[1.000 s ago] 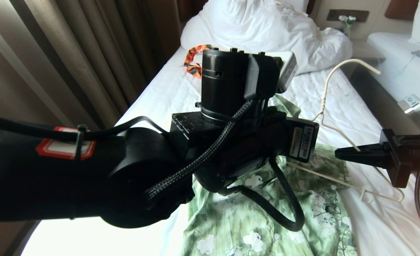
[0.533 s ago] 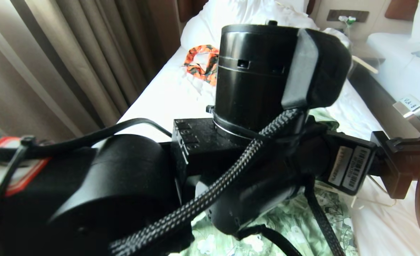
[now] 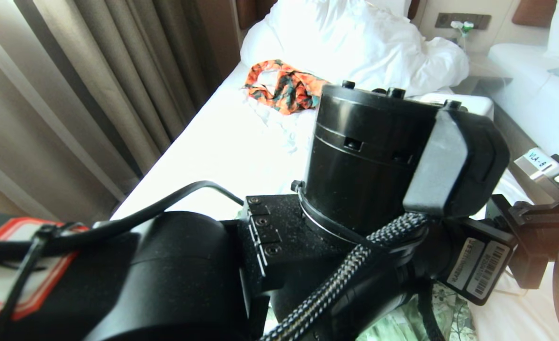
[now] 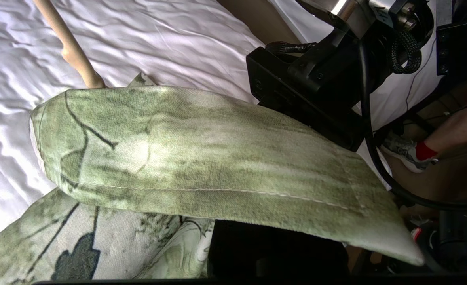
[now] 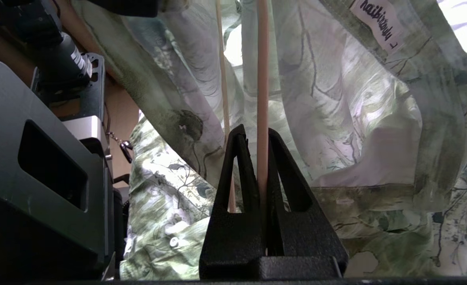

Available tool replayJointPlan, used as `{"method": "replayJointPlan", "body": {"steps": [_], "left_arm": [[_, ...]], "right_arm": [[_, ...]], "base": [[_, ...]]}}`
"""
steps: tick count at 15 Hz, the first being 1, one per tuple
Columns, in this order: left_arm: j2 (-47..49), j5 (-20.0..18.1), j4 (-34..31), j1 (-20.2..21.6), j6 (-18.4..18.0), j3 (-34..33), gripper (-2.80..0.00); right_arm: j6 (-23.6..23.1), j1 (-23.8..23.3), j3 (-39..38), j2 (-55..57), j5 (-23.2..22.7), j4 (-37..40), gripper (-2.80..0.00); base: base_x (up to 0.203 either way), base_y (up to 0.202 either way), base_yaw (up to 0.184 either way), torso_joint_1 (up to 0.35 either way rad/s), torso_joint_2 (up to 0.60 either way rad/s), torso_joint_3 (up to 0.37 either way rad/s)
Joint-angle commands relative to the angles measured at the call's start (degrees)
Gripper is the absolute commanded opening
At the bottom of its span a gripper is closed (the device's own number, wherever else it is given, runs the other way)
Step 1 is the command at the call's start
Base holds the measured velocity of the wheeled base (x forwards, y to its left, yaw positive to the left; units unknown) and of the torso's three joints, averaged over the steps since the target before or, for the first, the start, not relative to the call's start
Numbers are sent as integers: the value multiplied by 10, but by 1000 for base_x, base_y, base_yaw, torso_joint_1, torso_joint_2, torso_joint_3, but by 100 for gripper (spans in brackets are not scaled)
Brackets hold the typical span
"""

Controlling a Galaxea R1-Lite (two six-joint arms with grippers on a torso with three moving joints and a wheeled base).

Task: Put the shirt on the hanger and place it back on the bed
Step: Hook one side of the shirt onto the hanger

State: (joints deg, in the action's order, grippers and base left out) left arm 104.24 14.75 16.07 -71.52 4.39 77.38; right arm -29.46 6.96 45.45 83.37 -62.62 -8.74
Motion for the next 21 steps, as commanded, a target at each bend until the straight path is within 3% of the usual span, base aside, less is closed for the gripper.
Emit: {"method": "replayJointPlan", "body": {"steps": [1,2,9,10,12,13,21], "left_arm": [[2,1,2,5,0,-6,-280],[0,1,2,8,0,-7,0],[-11,3,3,1,4,-36,0],[-9,11,0,1,4,-35,0],[4,65,-4,-2,3,-36,0],[5,69,-6,-2,3,-45,0],[-26,71,-26,2,18,-115,0]], "right_arm": [[-2,1,-7,1,-5,-1,-280],[-2,0,-8,1,-6,-4,-280],[-1,-11,-8,22,-5,-37,-280],[-1,-13,-7,25,-5,-38,-280],[-1,-17,-4,35,-6,-39,-280],[-1,-17,-4,38,-6,-47,-280],[0,-25,-65,117,-37,-211,-280]], "base": [[0,0,0,0,0,0],[0,0,0,0,0,0],[0,0,0,0,0,0],[0,0,0,0,0,0],[0,0,0,0,0,0],[0,0,0,0,0,0],[0,0,0,0,0,0]]}}
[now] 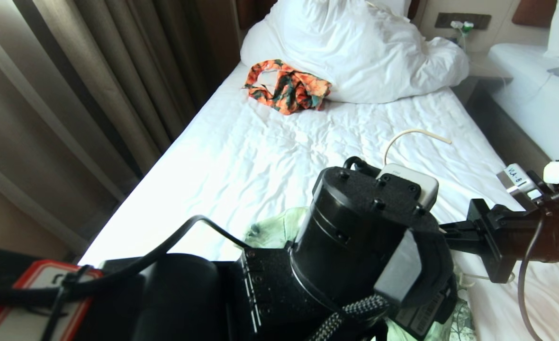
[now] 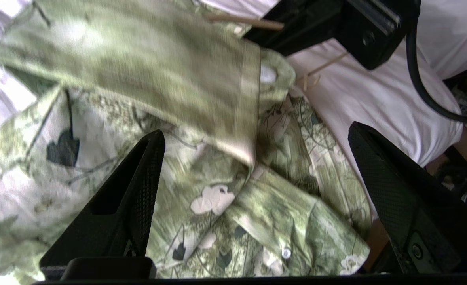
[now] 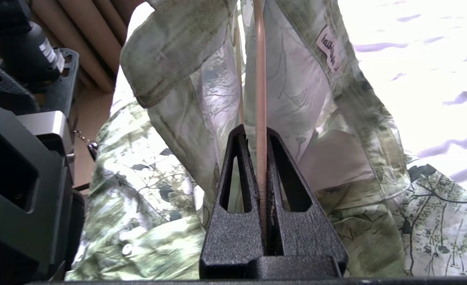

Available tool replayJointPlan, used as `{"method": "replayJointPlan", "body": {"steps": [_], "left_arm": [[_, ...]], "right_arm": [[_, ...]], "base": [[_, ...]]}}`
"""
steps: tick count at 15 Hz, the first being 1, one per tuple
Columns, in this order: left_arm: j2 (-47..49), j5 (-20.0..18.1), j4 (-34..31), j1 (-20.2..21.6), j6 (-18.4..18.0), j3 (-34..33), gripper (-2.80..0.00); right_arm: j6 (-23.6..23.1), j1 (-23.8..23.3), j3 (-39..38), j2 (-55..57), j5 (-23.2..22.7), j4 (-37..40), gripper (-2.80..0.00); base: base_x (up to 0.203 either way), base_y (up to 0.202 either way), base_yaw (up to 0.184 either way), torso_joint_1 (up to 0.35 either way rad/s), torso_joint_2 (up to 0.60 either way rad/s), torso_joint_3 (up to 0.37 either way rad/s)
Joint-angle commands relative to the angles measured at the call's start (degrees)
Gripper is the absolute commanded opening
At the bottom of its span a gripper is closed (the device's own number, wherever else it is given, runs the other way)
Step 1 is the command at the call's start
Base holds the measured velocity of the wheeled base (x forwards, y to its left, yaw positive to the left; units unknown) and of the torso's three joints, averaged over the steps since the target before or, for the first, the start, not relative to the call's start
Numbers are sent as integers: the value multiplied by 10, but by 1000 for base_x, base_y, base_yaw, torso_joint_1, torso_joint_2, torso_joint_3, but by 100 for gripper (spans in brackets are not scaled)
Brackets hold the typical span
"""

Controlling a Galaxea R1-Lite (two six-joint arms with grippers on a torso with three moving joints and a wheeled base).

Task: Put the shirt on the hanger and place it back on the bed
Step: Hook one side of the shirt onto the hanger, then hook the other side of the shirt onto the hanger

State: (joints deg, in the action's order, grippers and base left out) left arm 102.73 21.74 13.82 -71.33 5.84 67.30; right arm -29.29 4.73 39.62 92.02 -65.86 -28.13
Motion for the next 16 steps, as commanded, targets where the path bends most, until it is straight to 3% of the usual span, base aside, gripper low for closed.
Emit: {"method": "replayJointPlan", "body": {"steps": [1,4,5,12,16], "left_arm": [[-16,1,-8,0,15,-32,0],[-28,4,-7,6,41,-82,0],[-38,10,-6,9,44,-95,-280],[-219,11,-29,47,36,-167,-280],[-321,-31,-100,90,19,-184,-280]], "right_arm": [[4,-4,-4,35,-6,-25,-280],[65,-3,-5,34,-13,-84,-280],[81,-2,-8,34,-13,-103,-280],[92,10,-26,15,-13,-107,-280],[95,41,-33,4,-12,-106,-280]], "base": [[0,0,0,0,0,0],[0,0,0,0,0,0],[0,0,0,0,0,0],[0,0,0,0,0,0],[0,0,0,0,0,0]]}}
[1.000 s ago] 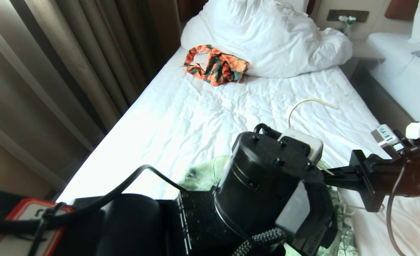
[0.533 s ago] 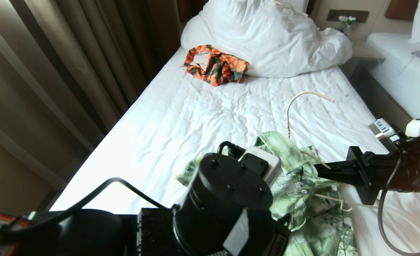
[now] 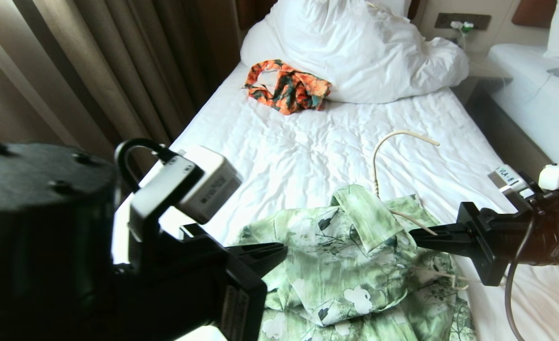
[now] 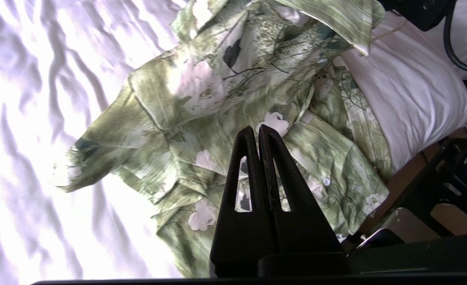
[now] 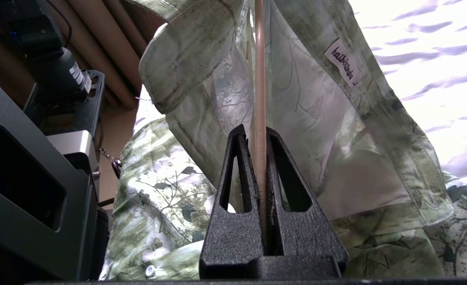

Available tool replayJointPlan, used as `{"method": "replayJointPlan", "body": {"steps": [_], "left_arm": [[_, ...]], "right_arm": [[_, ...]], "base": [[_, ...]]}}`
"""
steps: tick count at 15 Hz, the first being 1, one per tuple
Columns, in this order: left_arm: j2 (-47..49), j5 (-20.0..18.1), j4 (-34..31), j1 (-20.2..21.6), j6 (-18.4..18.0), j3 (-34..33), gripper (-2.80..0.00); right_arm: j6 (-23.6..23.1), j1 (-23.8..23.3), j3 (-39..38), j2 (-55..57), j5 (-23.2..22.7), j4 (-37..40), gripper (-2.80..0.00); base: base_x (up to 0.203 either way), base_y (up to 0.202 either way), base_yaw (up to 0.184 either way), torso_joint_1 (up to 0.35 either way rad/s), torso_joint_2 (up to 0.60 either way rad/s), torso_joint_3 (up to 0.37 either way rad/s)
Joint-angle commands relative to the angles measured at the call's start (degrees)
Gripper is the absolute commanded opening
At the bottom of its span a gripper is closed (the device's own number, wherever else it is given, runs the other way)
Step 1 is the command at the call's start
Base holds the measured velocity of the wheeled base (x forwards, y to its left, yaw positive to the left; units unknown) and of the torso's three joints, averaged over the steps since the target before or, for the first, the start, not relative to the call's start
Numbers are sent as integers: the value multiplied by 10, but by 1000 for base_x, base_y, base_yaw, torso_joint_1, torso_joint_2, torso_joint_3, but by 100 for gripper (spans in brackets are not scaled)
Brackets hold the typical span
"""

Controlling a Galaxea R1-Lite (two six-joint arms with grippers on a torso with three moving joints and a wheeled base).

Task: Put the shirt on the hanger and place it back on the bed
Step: Hook the other side of the shirt onto the hanger

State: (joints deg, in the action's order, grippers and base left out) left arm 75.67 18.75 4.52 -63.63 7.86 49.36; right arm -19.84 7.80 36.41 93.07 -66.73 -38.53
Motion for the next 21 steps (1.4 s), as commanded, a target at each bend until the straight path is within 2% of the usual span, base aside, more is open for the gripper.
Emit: {"method": "replayJointPlan", "body": {"steps": [1,3,8,12,13,15,16,18,21], "left_arm": [[-65,-4,-21,30,-14,-5,-280],[-89,-11,-35,57,-37,-7,-280],[-138,-11,-74,67,-40,-19,-280],[-147,-14,-70,67,-42,-29,-279],[-134,-18,-64,65,-41,-32,0],[-127,-52,-46,52,-44,-35,0],[-124,-65,-43,51,-58,-34,0],[-97,-73,-37,52,-89,-33,0],[-61,-78,15,53,-98,-36,0]], "right_arm": [[11,18,-1,-11,-4,-2,-280],[40,35,-2,-27,-3,-3,-280],[41,65,-24,-34,-3,-4,-280],[41,109,-36,-33,1,-3,-280],[41,114,-38,-31,5,-3,-280],[41,121,-41,-32,13,-2,-280],[42,124,-42,-33,15,-2,-280],[43,128,-42,-33,15,-2,-280],[43,134,-42,-28,15,-2,-280]], "base": [[0,0,0,0,0,0],[0,0,0,0,0,0],[0,0,0,0,0,0],[0,0,0,0,0,0],[0,0,0,0,0,0],[0,0,0,0,0,0],[0,0,0,0,0,0],[0,0,0,0,0,0],[0,0,0,0,0,0]]}}
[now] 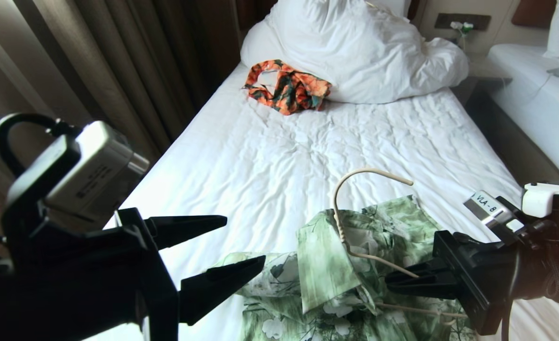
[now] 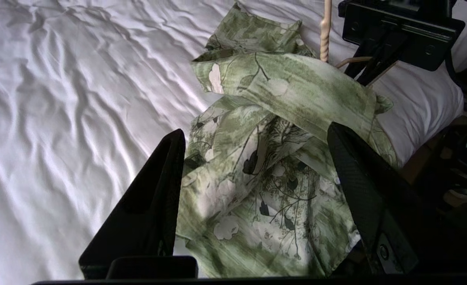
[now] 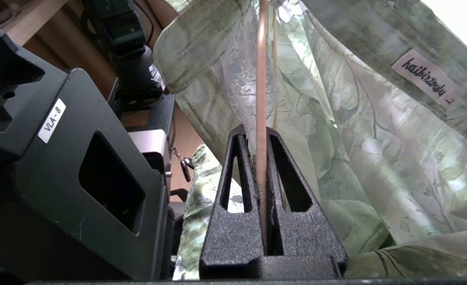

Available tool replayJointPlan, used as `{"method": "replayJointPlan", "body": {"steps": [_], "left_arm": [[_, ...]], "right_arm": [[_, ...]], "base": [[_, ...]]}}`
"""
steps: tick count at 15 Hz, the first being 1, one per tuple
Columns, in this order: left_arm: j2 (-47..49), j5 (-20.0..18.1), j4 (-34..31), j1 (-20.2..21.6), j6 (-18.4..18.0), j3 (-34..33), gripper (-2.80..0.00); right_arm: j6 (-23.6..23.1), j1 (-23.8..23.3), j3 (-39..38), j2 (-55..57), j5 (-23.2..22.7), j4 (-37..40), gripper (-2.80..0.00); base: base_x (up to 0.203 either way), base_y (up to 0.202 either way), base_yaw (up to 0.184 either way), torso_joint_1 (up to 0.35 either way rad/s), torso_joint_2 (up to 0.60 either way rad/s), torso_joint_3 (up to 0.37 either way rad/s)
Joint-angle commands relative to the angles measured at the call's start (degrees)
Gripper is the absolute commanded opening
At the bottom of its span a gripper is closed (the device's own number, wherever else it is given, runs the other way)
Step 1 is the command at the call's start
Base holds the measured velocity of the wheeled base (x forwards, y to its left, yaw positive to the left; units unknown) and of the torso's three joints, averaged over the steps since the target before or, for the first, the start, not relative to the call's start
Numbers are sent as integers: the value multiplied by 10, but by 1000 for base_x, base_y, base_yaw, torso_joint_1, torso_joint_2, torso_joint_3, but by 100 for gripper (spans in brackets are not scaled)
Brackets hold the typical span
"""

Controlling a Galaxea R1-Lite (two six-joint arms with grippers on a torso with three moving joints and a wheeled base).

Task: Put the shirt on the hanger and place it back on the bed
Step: Hook the other side of the shirt onto the hanger

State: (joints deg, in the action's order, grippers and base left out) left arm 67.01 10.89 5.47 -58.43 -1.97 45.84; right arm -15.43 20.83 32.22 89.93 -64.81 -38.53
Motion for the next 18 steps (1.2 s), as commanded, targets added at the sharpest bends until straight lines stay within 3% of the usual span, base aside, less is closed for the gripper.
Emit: {"method": "replayJointPlan", "body": {"steps": [1,6,11,18], "left_arm": [[42,-2,23,4,-8,-1,0],[82,-51,61,12,-12,-16,0],[129,-61,158,10,-14,-43,0],[175,-61,195,10,-15,-41,0]], "right_arm": [[-1,9,3,5,-4,-2,-280],[0,11,6,3,-5,-3,-280],[0,11,8,0,-5,-3,-280],[0,11,7,-14,-5,-3,-280]], "base": [[0,0,0,0,0,0],[0,0,0,0,0,0],[0,0,0,0,0,0],[0,0,0,0,0,0]]}}
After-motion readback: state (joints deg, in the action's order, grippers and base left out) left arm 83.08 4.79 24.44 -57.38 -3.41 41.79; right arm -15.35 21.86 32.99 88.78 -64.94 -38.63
